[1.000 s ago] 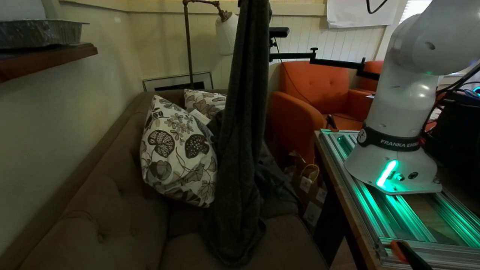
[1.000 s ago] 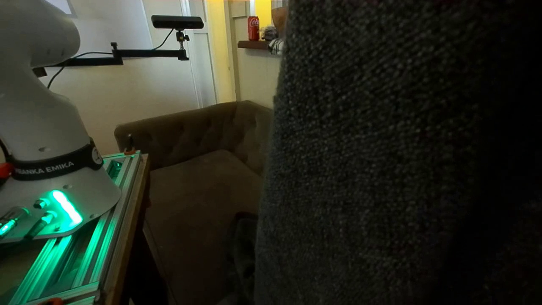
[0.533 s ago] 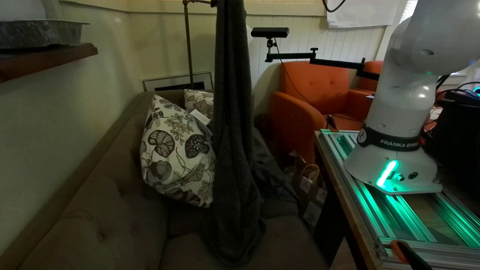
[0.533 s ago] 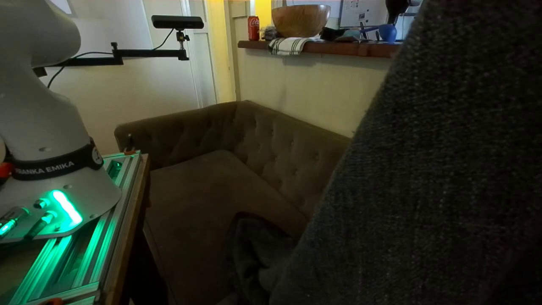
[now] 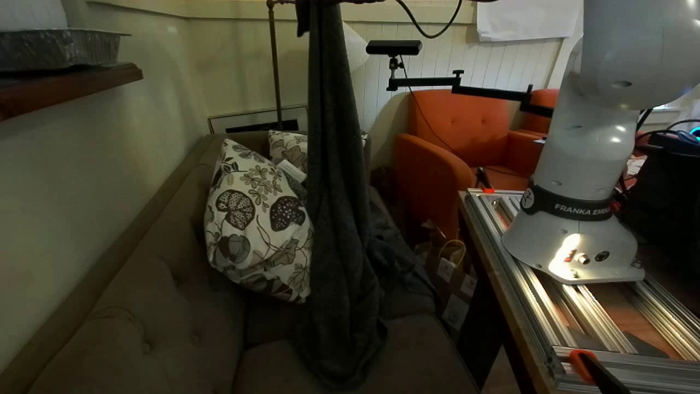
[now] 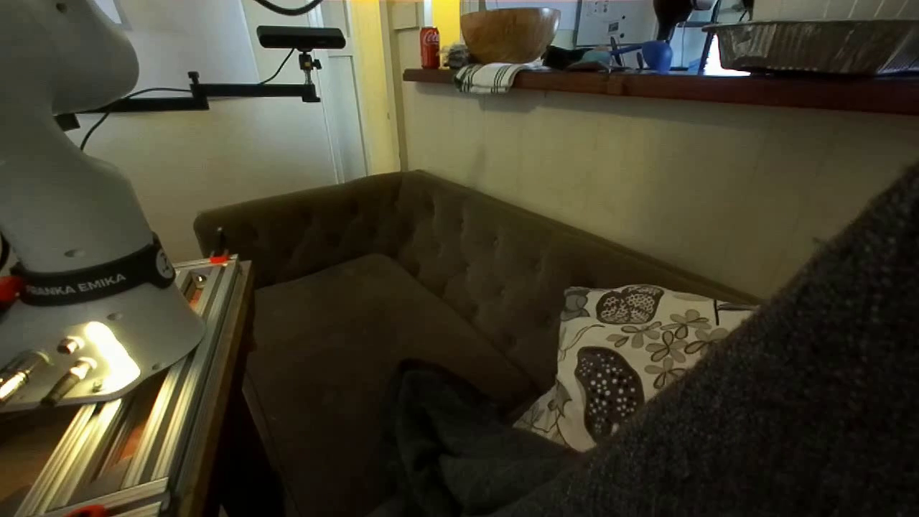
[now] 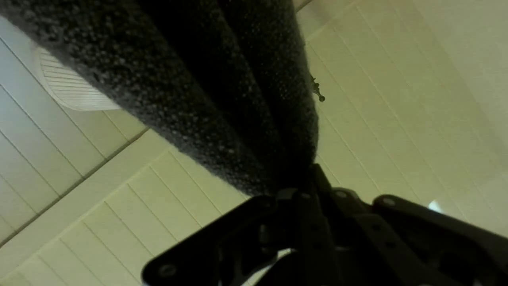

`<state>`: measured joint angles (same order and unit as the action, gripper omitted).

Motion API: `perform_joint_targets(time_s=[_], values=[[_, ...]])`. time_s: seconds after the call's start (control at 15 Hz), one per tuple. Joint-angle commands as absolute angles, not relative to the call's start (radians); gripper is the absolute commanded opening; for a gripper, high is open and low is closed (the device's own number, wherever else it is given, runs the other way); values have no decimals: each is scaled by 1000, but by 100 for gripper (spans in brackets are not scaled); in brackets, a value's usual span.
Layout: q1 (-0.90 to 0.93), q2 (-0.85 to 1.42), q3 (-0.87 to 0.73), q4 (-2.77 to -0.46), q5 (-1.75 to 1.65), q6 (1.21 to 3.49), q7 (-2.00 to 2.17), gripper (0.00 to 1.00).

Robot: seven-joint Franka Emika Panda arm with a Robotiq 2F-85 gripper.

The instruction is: Move the blanket to the right

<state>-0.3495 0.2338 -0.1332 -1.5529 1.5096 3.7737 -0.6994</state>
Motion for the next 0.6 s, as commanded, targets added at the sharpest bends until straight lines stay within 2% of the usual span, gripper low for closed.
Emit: perform_joint_targets(time_s=[0.0,0.33,0.53], values=[[-355,254,-133,-1528,1530,3774,-715,2],[-360,281,-133,-1490,1537,3775,-717,1],[-370,417,-135,-1304,1568,3789,-751,1]])
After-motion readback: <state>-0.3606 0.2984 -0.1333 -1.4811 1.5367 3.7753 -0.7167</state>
